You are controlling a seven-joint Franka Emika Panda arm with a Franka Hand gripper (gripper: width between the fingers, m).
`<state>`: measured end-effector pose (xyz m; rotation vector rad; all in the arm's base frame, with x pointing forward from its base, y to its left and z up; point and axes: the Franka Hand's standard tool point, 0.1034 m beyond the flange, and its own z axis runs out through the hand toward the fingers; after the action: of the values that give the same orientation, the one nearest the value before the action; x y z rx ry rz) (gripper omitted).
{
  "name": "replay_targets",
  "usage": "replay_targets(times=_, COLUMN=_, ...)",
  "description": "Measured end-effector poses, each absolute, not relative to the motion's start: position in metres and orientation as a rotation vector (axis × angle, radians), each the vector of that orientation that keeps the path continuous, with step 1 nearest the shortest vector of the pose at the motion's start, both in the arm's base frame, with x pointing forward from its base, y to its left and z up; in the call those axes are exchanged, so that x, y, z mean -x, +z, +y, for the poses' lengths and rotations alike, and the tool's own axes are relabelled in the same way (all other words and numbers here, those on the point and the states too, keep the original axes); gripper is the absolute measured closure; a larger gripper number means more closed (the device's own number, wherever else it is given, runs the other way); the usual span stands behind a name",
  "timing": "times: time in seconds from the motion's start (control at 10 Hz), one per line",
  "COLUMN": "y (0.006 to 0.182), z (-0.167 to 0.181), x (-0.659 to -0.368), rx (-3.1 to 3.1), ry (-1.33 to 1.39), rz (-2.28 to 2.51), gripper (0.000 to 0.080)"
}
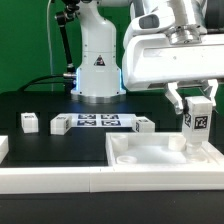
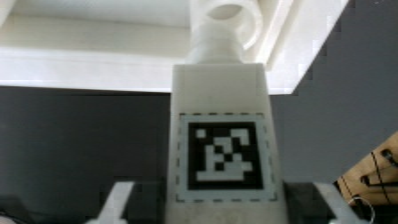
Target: Assemble square table
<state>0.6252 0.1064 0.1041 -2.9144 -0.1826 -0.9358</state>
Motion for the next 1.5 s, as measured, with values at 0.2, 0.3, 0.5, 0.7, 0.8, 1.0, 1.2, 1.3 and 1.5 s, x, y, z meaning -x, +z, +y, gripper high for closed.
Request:
replay_targets(times=0.2, y=0.101, z=0.114, x=-0.623, rx=2.911, ry=-0.930, rz=-0.195, gripper=0.0508)
replay_targets(times=0.3, y=0.097, z=0.116, x=-0.622, rx=2.913, ry=-0.924, rz=-0.200, gripper=0.0508)
replay_targets(times=0.5, y=0.096, z=0.115, x=-0.622, rx=2.911, ry=-0.937, rz=-0.198, gripper=0.0508)
replay_targets(times=0.7, y=0.093, z=0.113, x=-0.621, rx=2.914, ry=-0.935, rz=-0.197, gripper=0.0508)
replay_targets(times=0.8, y=0.093, z=0.113, x=-0.621, rx=2.914, ry=-0.934, rz=-0.196, gripper=0.0508)
replay_targets(times=1.0, y=0.089, z=0.113, x=-0.620, rx=2.917, ry=-0.925, rz=-0.197, gripper=0.0508)
replay_targets(times=1.2, y=0.081, z=0.116, x=-0.616, rx=2.921, ry=-0.908, rz=-0.203, gripper=0.0508)
replay_targets(times=1.3, y=0.080, z=0.117, x=-0.616, rx=2.920, ry=-0.911, rz=-0.204, gripper=0.0508)
replay_targets(times=1.5, y=0.079, z=0.117, x=-0.616, rx=2.919, ry=-0.918, rz=-0.205, gripper=0.0508)
